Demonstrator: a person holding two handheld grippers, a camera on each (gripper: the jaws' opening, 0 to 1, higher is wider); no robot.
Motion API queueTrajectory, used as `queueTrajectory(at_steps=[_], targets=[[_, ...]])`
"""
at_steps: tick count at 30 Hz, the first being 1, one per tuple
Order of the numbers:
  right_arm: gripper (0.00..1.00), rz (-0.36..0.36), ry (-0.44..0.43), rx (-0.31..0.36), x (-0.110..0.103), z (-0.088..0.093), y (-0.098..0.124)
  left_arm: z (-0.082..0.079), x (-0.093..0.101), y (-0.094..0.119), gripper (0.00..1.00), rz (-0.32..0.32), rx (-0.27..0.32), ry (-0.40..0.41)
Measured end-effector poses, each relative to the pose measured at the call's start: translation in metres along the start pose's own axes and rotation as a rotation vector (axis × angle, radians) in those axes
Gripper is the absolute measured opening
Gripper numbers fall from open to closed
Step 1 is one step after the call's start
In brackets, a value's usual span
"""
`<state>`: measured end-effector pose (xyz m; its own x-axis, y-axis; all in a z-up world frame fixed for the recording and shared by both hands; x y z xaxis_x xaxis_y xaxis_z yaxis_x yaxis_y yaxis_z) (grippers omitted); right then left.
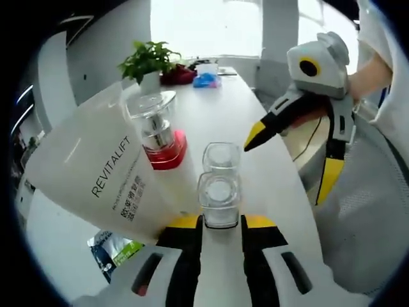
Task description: Arrange the skincare products in the storage area until every visible bottle or jar stands upright without overlapping.
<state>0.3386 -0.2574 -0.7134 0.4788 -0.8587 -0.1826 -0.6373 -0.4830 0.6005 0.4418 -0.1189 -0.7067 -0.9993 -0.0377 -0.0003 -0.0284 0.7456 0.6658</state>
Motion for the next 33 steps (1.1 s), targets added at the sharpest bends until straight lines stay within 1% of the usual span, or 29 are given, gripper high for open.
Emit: queueTrajectory(at_steps=[8, 14, 19, 23, 27, 29, 33], targets=[[0.77, -0.002, 0.014, 0.006, -0.002, -0.003, 0.001, 0.004, 0.0, 0.006, 0.24, -0.013, -0.013, 0.001], [0.79, 0.0, 0.025, 0.013, -0.004, -0.005, 0.003, 0.008, 0.004, 0.015, 0.26, -0.031, -0.022, 0.009], [0.81, 0.001, 0.034, 0.023, -0.007, -0.008, 0.006, 0.012, 0.01, 0.023, 0.3, -0.052, -0.021, 0.037], [0.83, 0.005, 0.036, 0.036, -0.009, -0.012, 0.008, 0.013, 0.016, 0.031, 0.37, -0.074, -0.017, 0.092], [0.85, 0.006, 0.038, 0.047, -0.014, -0.015, 0.009, 0.012, 0.022, 0.042, 0.41, -0.109, 0.021, 0.164], [0.86, 0.006, 0.042, 0.051, -0.016, -0.017, 0.01, 0.014, 0.027, 0.048, 0.44, -0.128, 0.034, 0.205], [0.9, 0.008, 0.046, 0.059, -0.021, -0.019, 0.013, 0.021, 0.039, 0.064, 0.51, -0.141, 0.064, 0.281]])
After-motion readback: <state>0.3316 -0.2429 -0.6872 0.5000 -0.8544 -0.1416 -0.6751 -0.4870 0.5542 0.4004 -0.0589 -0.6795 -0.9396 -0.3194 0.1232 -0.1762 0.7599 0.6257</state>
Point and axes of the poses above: the point that each gripper's makers call its tool centre point, and the gripper's own axes: y roughly backward along the fingers, x roughly to its right, z roughly out of its underside, the point moved 8 cm from there along y, roughly backward along the fingers
